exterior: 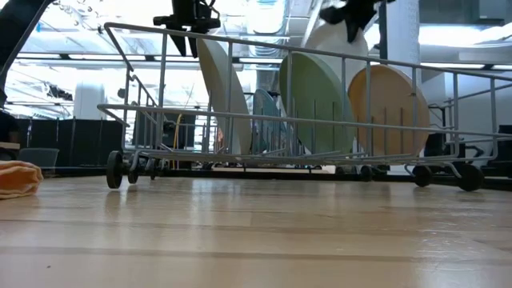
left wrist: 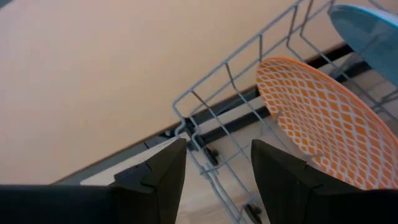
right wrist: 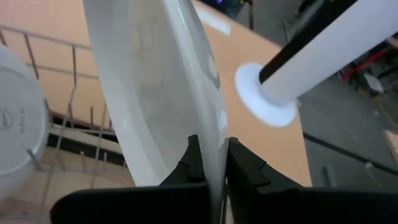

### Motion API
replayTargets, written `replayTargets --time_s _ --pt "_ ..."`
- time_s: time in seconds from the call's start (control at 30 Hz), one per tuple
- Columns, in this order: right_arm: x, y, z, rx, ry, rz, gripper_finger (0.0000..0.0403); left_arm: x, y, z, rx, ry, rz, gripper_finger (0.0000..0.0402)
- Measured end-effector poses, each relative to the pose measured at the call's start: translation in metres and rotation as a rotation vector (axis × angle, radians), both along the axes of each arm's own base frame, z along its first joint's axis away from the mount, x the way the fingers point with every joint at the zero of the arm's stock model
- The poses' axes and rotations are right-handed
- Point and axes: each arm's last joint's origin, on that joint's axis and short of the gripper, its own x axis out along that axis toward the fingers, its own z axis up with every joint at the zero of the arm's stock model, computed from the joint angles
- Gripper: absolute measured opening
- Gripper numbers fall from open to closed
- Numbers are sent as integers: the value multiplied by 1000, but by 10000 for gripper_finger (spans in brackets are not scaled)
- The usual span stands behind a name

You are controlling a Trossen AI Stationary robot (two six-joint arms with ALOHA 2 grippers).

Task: Sort dishes
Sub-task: Put the white plate in the dish rack

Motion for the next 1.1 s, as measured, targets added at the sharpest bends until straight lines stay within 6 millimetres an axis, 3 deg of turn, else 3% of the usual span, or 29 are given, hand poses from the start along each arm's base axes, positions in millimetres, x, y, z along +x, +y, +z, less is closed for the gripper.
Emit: replayTargets --time_s 0.17,0.57,0.77,1.1 --pt "6 -15 -15 104 -29 -35 22 0 0 0 -12 15 -42 176" --pt "16 -33 -33 100 0 -97 22 2 1 -3 -56 42 -151 176" --pt "26 -49 -53 159 30 -131 22 6 5 -19 -105 104 -168 176" --pt "23 -56 -55 160 6 -171 22 11 8 -42 -197 138 -175 175"
